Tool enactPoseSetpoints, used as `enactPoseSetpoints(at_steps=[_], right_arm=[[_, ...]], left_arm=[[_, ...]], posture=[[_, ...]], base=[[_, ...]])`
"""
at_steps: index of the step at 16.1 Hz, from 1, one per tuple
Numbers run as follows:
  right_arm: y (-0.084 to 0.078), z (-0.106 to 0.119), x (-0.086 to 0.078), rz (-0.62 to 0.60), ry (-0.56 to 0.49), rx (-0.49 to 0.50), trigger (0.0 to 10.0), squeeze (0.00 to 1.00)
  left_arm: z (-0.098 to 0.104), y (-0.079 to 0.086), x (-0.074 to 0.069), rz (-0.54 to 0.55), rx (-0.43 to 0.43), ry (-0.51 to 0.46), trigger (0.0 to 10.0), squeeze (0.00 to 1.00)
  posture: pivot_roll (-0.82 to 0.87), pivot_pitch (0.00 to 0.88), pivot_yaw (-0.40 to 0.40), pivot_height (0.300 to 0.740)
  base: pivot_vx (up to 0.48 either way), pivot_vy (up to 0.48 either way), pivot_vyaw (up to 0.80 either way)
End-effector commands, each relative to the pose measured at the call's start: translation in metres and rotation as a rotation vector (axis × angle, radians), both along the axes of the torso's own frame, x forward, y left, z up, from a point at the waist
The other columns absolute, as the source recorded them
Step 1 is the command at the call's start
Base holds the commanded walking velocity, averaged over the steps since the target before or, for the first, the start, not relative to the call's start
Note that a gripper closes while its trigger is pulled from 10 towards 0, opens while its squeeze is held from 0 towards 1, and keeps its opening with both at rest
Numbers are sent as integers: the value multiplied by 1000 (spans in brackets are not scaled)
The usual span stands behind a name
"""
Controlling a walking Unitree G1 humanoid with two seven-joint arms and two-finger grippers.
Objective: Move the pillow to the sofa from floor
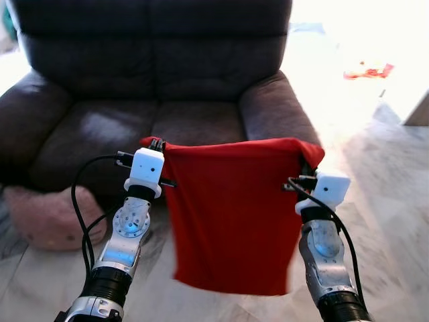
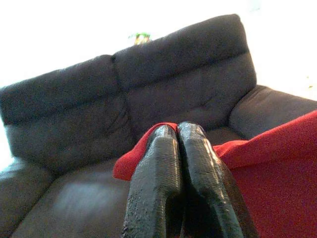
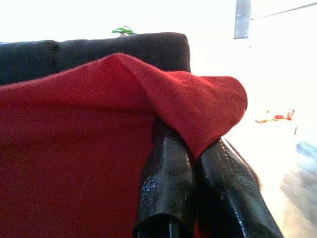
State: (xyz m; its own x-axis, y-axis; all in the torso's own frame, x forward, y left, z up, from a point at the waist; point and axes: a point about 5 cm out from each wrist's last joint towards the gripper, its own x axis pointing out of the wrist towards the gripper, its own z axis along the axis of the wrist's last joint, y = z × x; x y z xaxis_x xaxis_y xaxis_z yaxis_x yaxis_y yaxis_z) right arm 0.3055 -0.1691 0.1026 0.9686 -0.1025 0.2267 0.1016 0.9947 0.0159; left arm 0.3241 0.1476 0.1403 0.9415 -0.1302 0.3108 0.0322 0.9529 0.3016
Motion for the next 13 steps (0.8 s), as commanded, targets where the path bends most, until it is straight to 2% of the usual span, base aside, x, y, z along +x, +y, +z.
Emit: enactPoseSetpoints(at_steps=[1,5,11,13], right_arm=[[-6,19,4,-38,-89,11,10000,0],[-5,25,6,-20,-100,-5,10000,0],[-8,29,8,-40,-94,30,10000,0],[-10,30,9,-53,-100,33,10000,0]], left_arm=[[24,15,2,50,-37,-101,10000,0],[30,14,4,47,-37,-115,10000,0],[35,13,4,42,-36,-120,10000,0],[38,13,4,39,-35,-126,10000,0]], posture=[[40,0,12,740],[43,9,10,740],[44,38,13,740],[44,42,13,740]], base=[[277,0,0],[276,0,0],[276,0,0],[274,0,-638]])
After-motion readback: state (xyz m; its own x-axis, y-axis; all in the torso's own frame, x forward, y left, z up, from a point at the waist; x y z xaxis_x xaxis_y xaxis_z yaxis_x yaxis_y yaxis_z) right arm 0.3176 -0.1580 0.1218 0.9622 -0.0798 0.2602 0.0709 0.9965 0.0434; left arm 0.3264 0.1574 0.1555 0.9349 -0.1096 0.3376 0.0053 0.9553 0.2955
